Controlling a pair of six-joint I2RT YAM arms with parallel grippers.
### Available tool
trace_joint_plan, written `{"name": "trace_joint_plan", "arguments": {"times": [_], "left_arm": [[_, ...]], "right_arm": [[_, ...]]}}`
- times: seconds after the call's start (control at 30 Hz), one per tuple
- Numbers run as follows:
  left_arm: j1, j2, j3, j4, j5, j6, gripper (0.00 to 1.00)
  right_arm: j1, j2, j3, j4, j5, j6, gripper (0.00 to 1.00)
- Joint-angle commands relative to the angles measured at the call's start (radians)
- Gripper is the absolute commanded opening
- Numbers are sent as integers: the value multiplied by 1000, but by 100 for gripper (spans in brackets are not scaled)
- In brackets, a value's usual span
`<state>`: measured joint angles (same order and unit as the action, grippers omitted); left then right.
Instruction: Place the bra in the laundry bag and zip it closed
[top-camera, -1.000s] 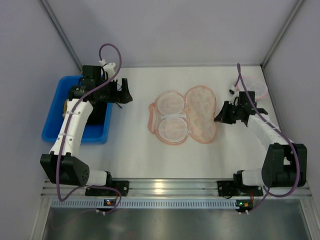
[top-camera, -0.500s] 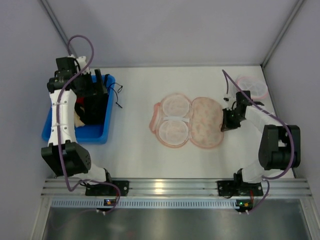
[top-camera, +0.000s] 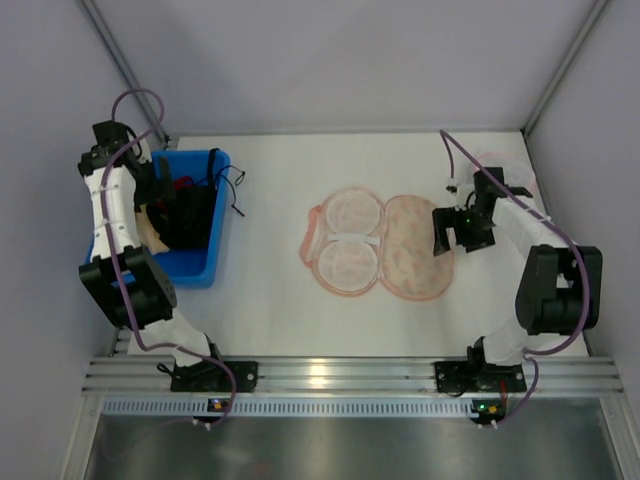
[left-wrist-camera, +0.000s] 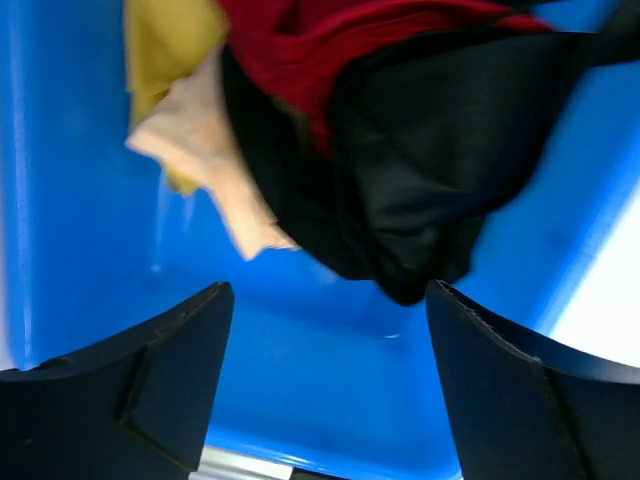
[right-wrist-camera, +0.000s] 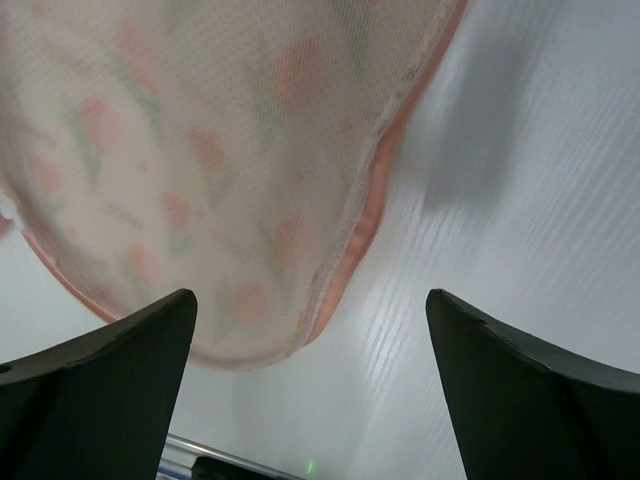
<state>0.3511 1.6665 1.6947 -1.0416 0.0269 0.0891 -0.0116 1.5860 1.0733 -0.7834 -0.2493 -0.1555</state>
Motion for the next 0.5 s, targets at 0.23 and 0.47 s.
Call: {"name": "trace_joint_plan", "arguments": {"times": [0.23, 0.47], "left_arm": [[184, -5, -134, 74, -84, 32, 72], [212, 76, -109, 170, -47, 81, 59]], "right_arm": [[4, -135, 165, -161, -132, -75, 100], [157, -120, 204, -157, -127, -49, 100]]}}
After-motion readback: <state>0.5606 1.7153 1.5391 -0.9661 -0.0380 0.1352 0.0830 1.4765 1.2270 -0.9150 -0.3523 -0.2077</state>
